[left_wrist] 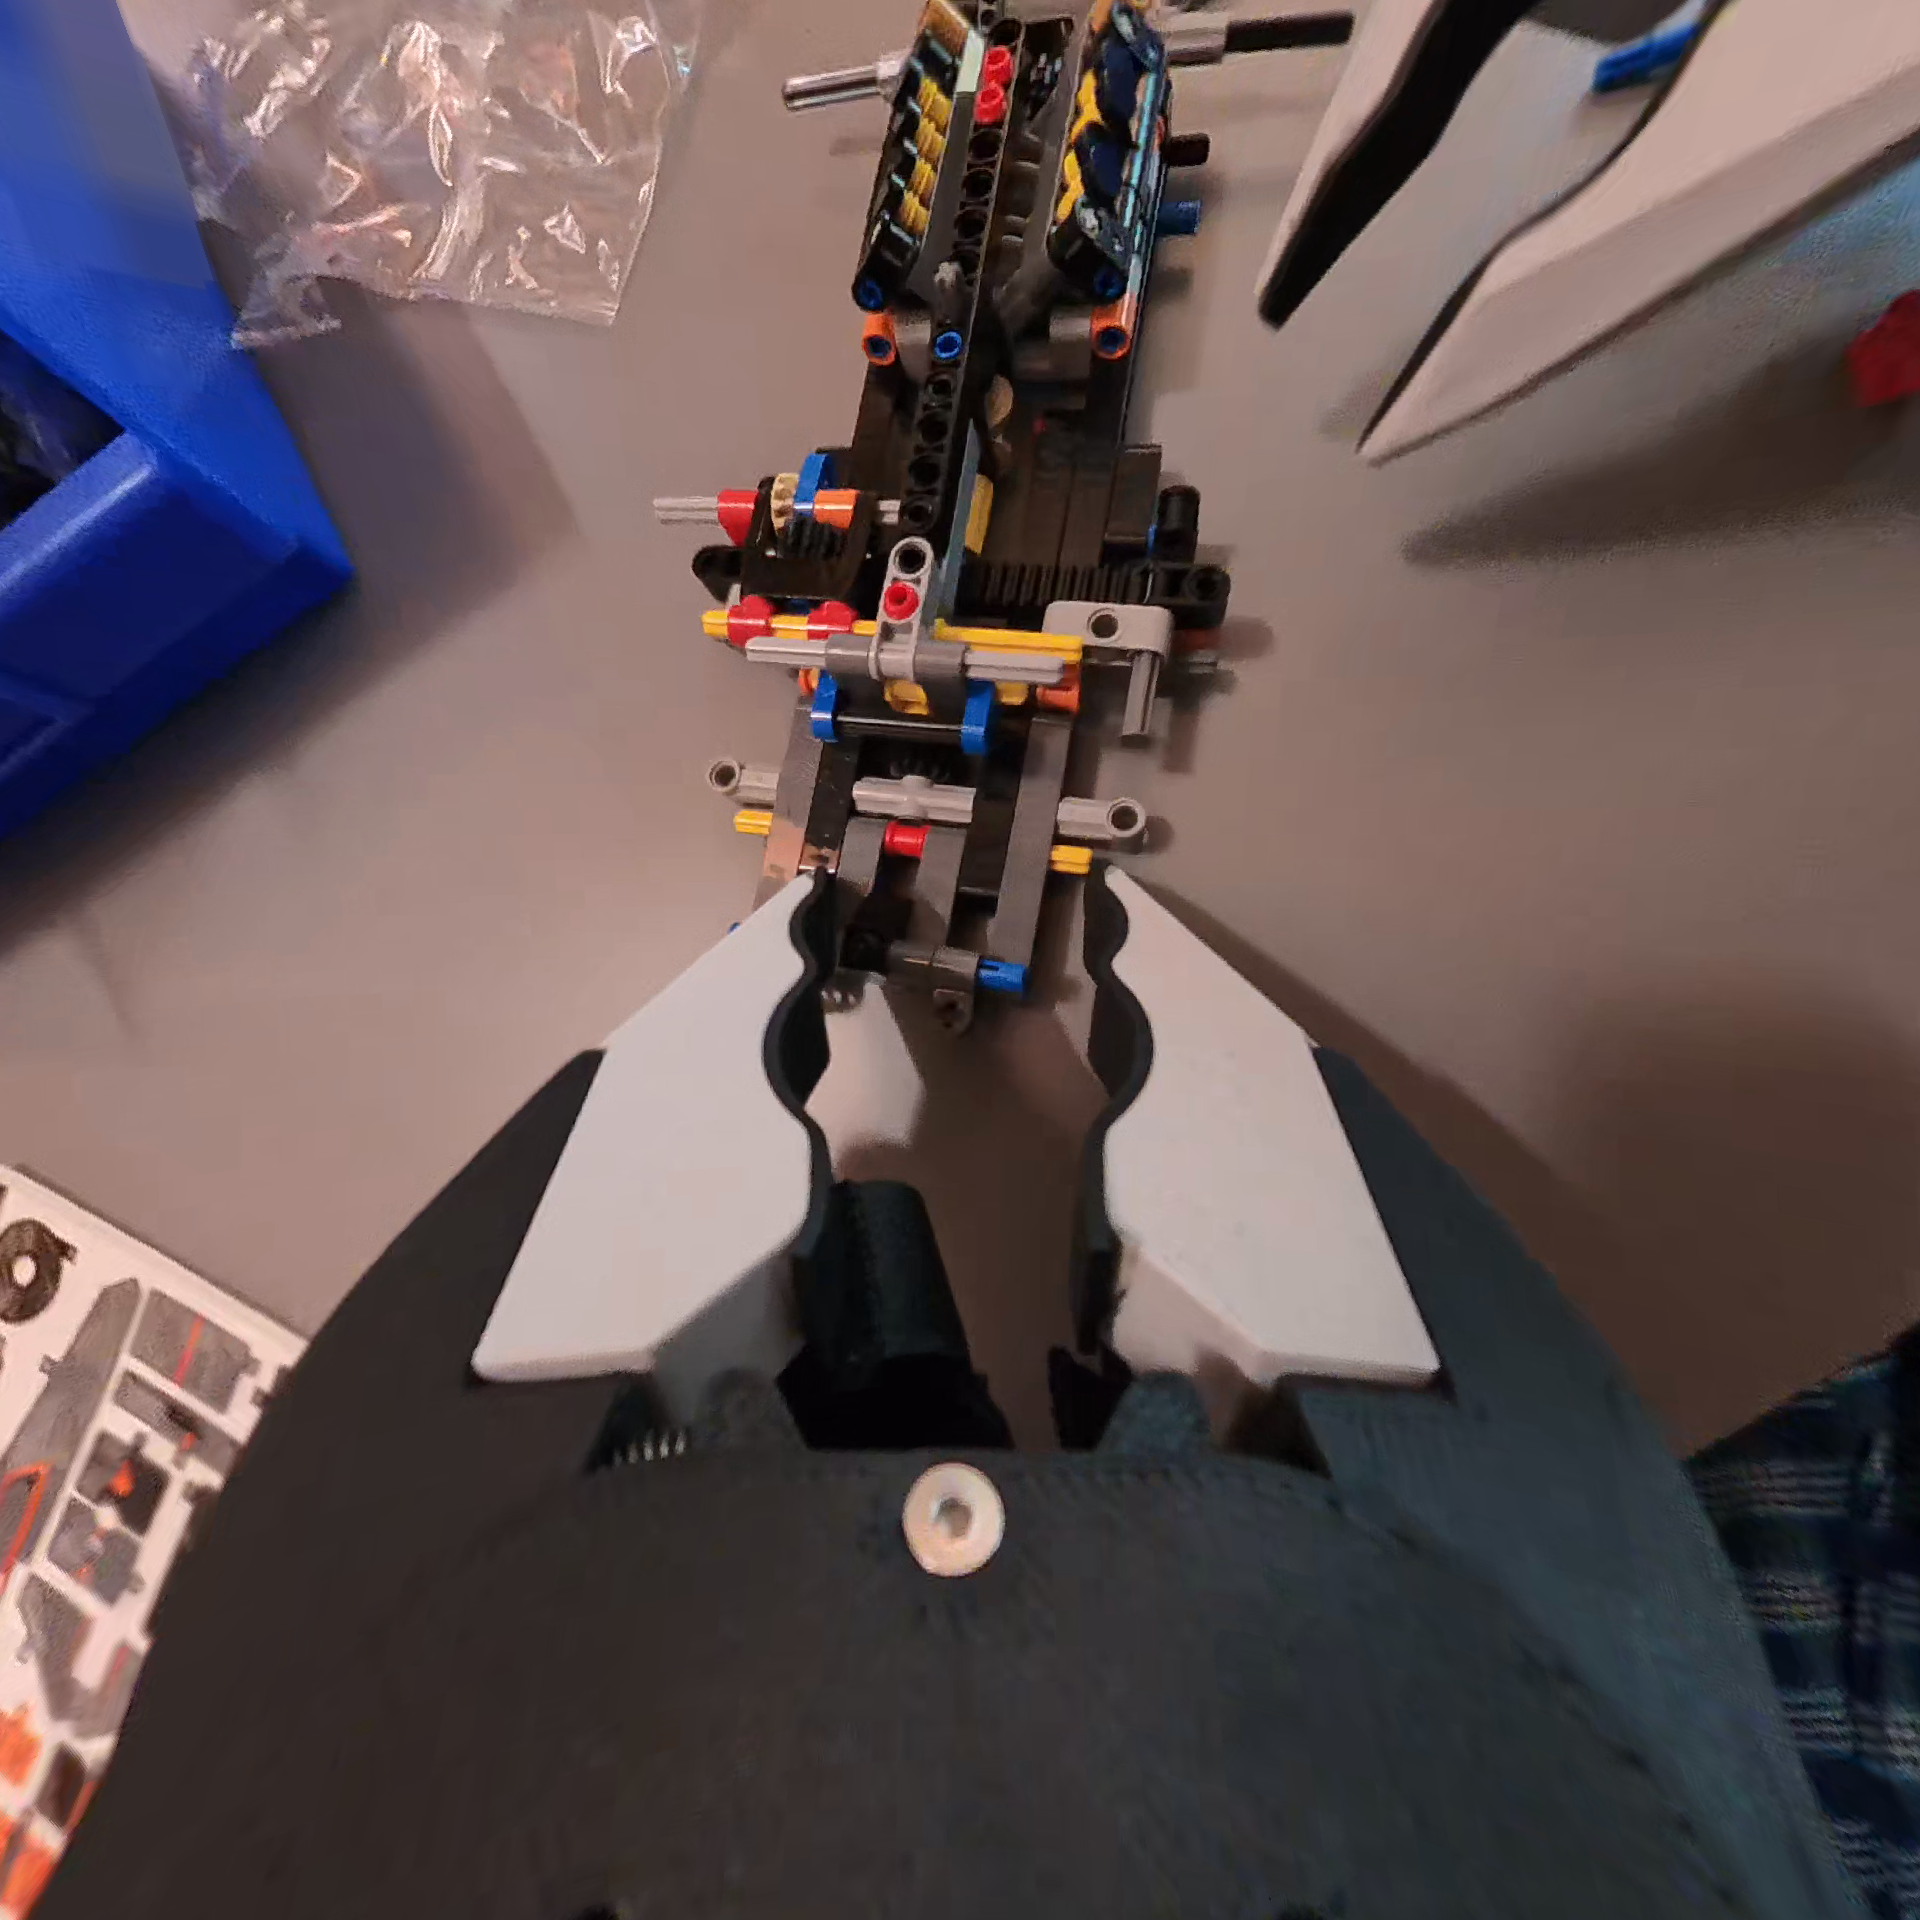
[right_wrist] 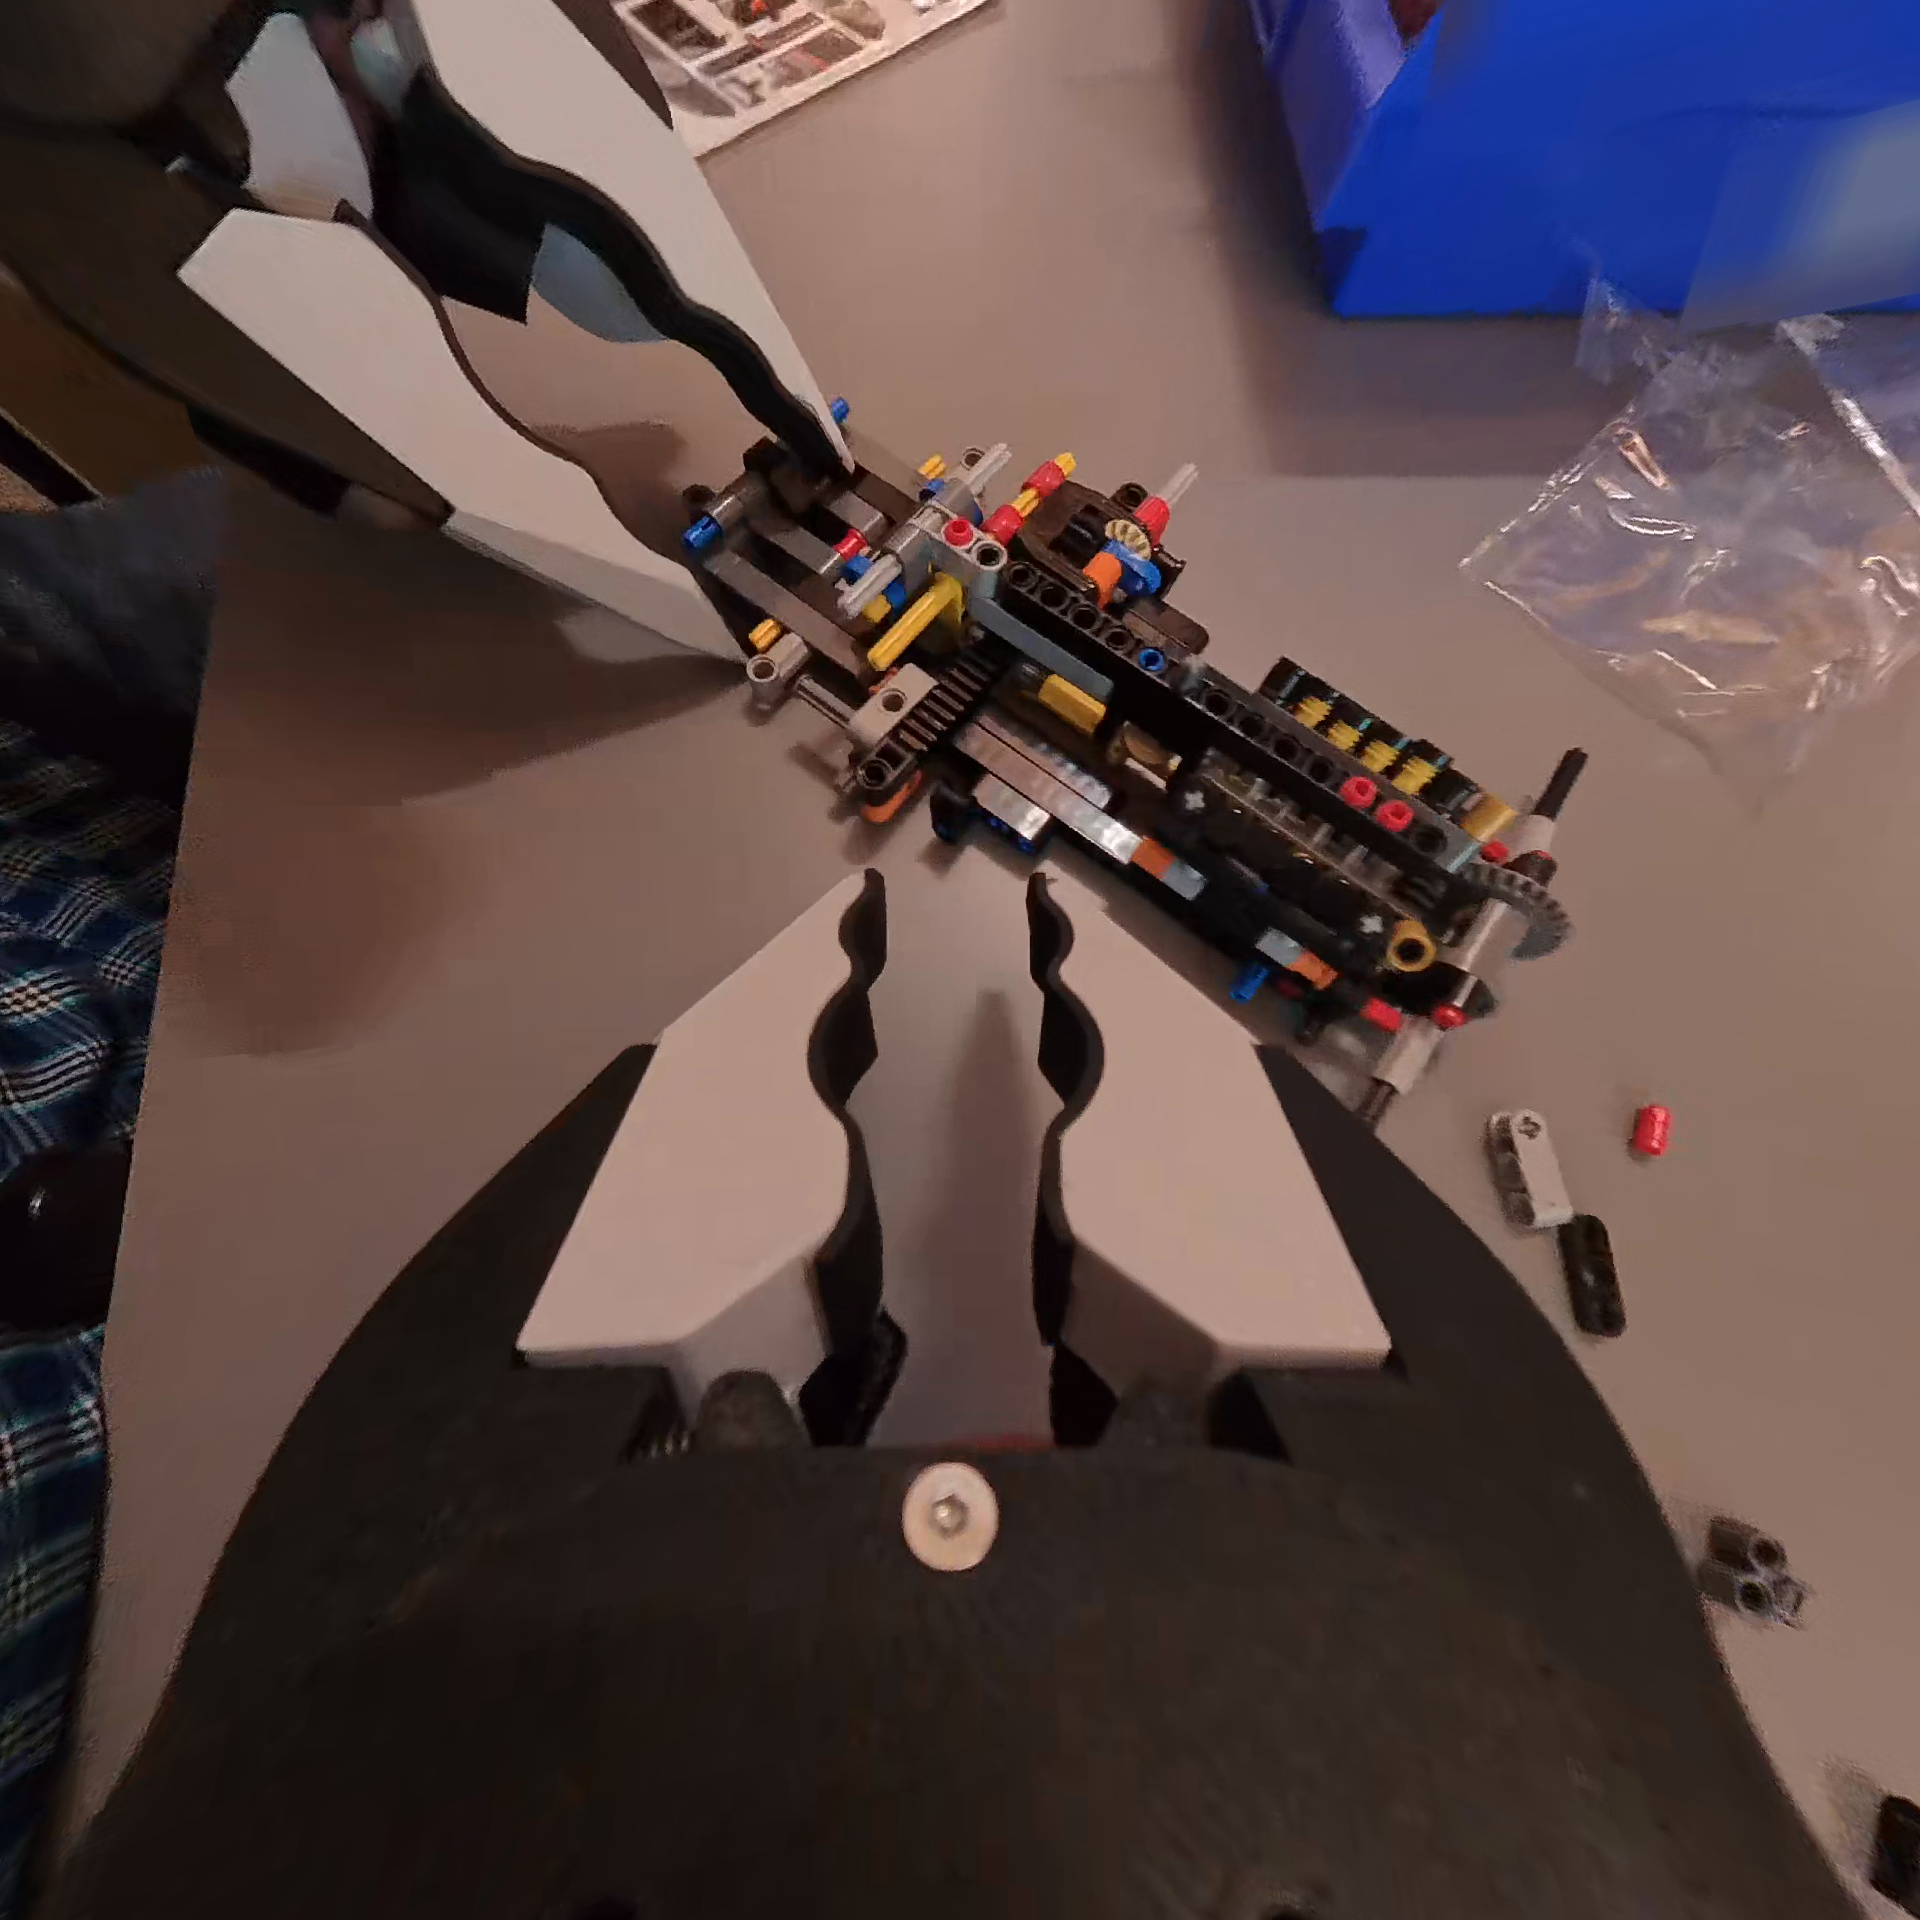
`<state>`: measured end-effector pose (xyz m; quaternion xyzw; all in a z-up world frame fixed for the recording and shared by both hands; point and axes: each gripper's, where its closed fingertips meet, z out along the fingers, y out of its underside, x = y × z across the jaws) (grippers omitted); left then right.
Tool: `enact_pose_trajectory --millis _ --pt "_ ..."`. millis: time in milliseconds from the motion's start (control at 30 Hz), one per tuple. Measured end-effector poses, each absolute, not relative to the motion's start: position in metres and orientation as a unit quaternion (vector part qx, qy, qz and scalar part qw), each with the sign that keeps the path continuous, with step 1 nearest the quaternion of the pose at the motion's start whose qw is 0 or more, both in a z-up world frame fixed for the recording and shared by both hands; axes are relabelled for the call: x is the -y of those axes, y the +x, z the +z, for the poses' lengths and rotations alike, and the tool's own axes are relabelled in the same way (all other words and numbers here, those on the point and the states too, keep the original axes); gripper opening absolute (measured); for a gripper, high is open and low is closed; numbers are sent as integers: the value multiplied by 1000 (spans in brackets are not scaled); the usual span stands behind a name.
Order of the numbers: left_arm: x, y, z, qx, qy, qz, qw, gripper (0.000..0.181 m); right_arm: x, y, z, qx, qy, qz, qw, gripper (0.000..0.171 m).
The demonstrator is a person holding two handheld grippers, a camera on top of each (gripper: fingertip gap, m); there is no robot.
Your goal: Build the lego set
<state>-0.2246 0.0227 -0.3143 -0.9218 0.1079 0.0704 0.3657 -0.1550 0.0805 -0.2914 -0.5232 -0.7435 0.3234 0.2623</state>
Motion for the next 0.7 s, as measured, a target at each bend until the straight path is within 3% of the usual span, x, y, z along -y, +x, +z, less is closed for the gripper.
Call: enact_pose_trajectory --millis 700 --pt "-30 -191 -314 -73 -915 104 383 39 -98 -161 -311 744 -537 282 280 5"
